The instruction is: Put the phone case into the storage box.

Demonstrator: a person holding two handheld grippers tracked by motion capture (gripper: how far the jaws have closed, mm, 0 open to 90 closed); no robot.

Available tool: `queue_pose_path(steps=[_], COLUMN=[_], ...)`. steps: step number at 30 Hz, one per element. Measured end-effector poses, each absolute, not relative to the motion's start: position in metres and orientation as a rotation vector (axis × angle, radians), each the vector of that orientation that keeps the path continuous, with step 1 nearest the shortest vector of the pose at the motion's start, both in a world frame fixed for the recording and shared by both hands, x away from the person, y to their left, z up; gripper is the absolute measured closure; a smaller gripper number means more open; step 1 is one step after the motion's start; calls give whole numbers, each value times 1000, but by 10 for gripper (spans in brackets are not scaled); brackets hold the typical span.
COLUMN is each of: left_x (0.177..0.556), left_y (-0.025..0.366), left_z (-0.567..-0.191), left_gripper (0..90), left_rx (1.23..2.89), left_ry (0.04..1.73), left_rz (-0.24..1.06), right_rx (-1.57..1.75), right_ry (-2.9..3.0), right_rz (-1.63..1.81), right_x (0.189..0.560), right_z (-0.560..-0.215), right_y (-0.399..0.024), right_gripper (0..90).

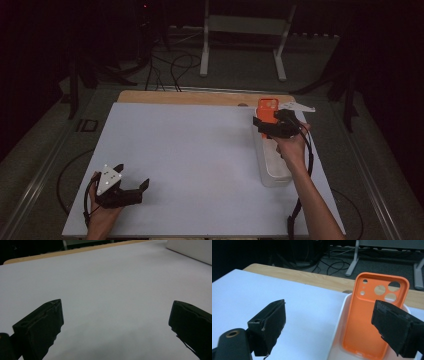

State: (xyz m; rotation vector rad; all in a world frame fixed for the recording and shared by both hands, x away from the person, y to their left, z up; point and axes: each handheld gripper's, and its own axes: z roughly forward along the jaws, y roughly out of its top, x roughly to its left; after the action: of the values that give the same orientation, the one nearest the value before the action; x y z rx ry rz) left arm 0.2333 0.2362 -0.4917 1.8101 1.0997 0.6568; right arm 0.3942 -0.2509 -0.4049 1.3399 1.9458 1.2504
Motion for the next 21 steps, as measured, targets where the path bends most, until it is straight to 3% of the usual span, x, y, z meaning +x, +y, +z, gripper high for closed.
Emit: queue_pose_path(steps=[21], left_x=[234], left_y=[236], left_z=[-491], left_gripper=[5], left_rx=[1808], left_ry=[1101], left_rz=[653], right_rx=[1194], right_ry=[1985], right_rz=[1345], right_x=[312], right_z=[-418], right_y=[-256], right_gripper=[103])
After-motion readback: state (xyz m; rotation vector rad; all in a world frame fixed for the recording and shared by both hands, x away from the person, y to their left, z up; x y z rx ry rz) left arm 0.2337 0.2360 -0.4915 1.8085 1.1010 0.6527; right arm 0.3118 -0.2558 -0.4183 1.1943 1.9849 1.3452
